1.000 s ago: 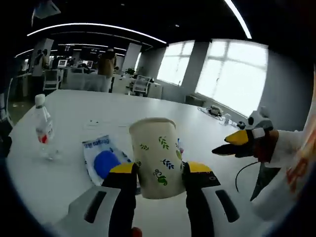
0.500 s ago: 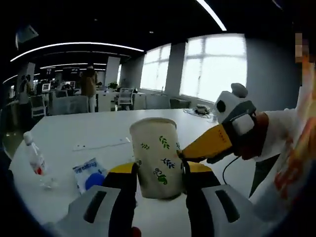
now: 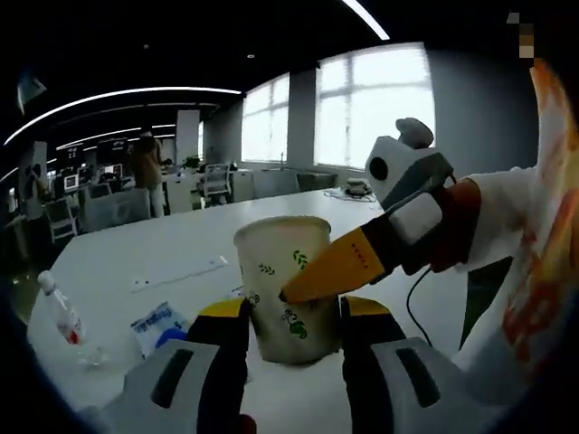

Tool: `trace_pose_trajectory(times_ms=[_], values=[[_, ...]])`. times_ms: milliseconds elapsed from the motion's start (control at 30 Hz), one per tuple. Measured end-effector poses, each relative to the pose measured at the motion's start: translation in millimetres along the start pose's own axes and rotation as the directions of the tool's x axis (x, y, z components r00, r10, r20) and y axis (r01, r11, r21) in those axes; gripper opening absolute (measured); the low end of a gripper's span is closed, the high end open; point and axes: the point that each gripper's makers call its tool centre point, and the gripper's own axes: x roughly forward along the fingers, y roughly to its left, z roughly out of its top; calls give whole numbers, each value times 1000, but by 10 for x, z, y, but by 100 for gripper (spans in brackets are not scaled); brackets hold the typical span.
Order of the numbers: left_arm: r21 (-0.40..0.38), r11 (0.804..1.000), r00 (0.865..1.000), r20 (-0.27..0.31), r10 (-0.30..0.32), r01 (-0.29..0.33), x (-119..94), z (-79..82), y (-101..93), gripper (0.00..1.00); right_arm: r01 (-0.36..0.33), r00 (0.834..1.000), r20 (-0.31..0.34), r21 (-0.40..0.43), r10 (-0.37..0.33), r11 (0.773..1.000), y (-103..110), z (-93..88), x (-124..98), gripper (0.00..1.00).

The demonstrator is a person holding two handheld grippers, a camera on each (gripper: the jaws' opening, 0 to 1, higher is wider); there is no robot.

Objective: Arrange the tabletop items into an orderly group along one side of the table until the central work area is clear of visible clutter.

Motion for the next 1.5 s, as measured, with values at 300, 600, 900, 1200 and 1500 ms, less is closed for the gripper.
trace_pose_trajectory(times_ms=[300, 600, 900, 1200, 1500], values=[[-15, 1000, 1000, 6, 3, -2, -173, 119, 199, 46, 88, 996, 1, -221, -90, 971, -156, 87, -84, 40], [72, 992, 994, 23, -106, 104, -329, 561, 192, 41, 132, 986, -29, -485, -167, 864, -291, 85, -156, 40], [199, 927, 947, -121, -299, 318, -113, 548, -277, 18, 111, 985, -36, -616, -169, 780, -185, 34, -122, 40], [259, 901, 932, -199, -303, 348, -73, 461, -357, 0, 138, 971, -19, -768, -237, 625, -244, 93, -201, 40], [291, 889, 922, -267, -280, 354, -130, 364, -384, 1, 98, 972, 4, -914, -235, 393, -69, 136, -130, 39]])
